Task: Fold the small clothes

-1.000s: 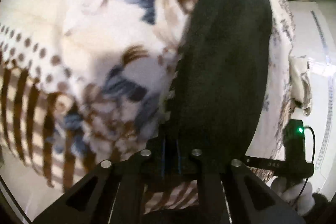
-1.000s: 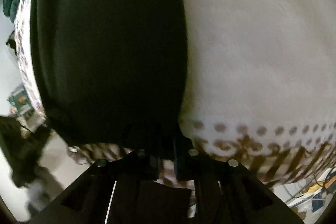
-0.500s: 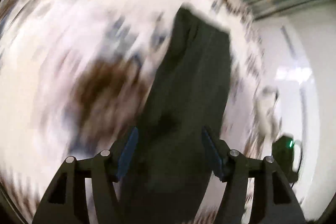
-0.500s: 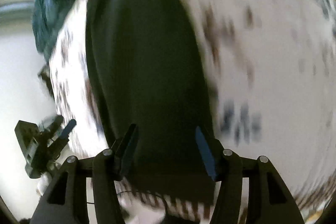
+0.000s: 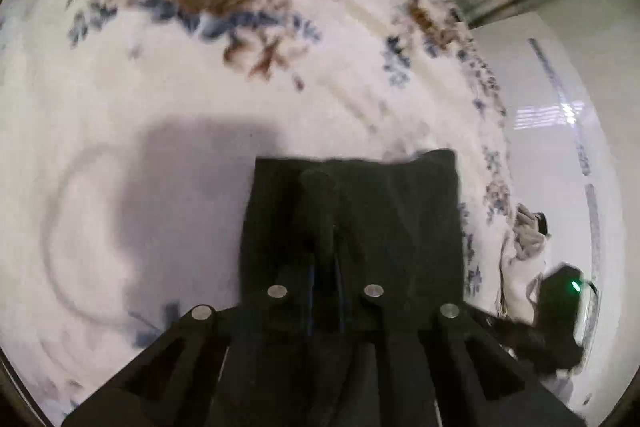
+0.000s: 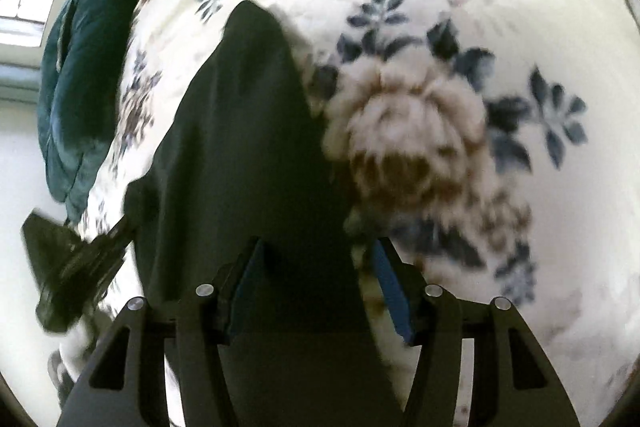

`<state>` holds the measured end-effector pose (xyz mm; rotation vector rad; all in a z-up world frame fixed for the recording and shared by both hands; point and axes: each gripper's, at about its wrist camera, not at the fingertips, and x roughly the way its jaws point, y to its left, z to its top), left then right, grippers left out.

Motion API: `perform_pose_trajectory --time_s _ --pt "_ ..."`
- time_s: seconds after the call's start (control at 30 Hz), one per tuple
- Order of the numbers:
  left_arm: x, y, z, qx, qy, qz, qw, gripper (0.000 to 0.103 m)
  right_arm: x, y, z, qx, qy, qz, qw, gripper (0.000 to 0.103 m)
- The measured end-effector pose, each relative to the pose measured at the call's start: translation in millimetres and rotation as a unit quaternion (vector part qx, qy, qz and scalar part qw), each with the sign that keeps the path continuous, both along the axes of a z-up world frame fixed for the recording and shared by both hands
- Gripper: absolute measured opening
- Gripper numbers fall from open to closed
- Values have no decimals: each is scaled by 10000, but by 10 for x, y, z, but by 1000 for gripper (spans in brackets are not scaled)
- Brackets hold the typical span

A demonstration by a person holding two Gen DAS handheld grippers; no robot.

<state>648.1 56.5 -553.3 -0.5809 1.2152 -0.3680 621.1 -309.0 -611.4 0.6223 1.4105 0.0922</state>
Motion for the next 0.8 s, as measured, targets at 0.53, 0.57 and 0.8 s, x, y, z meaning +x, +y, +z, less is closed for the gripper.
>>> perform_pose_trajectory --time_s 0.53,0.57,0.8 --pt "144 305 -196 -1012 79 212 9946 66 593 12 -47 239 -190 122 9995 45" --pt "156 300 -160 -1011 -63 230 9946 66 658 45 -44 272 -250 131 9992 59" --pt "275 255 -227 -231 22 192 9995 66 911 260 -220 -78 48 317 9995 58"
